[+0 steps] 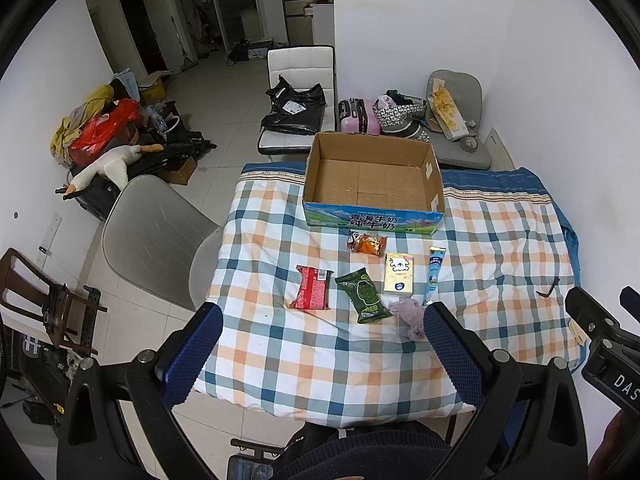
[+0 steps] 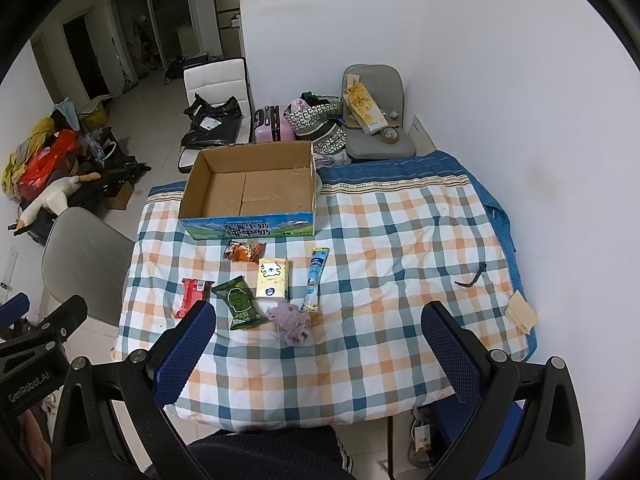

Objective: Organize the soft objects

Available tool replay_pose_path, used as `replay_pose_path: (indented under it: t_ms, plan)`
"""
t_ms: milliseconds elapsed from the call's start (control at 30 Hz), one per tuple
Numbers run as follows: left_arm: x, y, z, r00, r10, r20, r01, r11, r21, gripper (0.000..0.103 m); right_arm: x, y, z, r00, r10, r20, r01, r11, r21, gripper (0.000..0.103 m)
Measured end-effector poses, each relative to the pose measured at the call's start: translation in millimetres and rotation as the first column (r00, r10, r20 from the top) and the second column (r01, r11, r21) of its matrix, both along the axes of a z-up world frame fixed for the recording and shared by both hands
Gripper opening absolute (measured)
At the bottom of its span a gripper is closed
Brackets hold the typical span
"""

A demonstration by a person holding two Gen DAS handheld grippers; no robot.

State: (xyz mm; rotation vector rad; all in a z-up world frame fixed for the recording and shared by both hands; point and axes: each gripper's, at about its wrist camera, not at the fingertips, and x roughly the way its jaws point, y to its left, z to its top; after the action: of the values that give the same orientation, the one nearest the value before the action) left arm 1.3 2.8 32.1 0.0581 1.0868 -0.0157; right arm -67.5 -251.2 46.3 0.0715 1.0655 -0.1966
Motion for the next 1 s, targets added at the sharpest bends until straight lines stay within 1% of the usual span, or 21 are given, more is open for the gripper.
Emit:
replay_pose_path:
  t_ms: [633, 700, 833, 1000]
  plan:
    - [-2.6, 0.5, 0.1, 1.000, -0.002, 0.000, 0.002, 1.000, 0.001, 0.103, -3.3, 3.3, -2.8, 1.000, 0.001, 0.007, -0.001, 1.000, -0.004, 0.103]
    - [-3.6, 0.8, -1.3, 1.000, -0.001, 0.003, 0.001, 1.000, -0.001, 0.103, 0.1, 0.1, 4.9, 1.000, 0.003, 0.006, -0.003, 1.000, -0.005, 0.103]
    - [-3.4, 1.4, -1.6, 1.000, -0.002, 0.002, 0.002, 1.000, -0.001, 0.103, -2.8, 2.9, 1.1, 1.000, 0.000, 0.008, 0.000, 1.000, -0.005, 0.103]
    - [-3.8, 1.9, -1.5, 1.000, -0.003, 0.001, 0.003, 1.000, -0.001, 0.103, 0.7, 1.8, 3.4, 1.000, 0.000, 0.007, 0.000, 1.000, -0.006, 0.103]
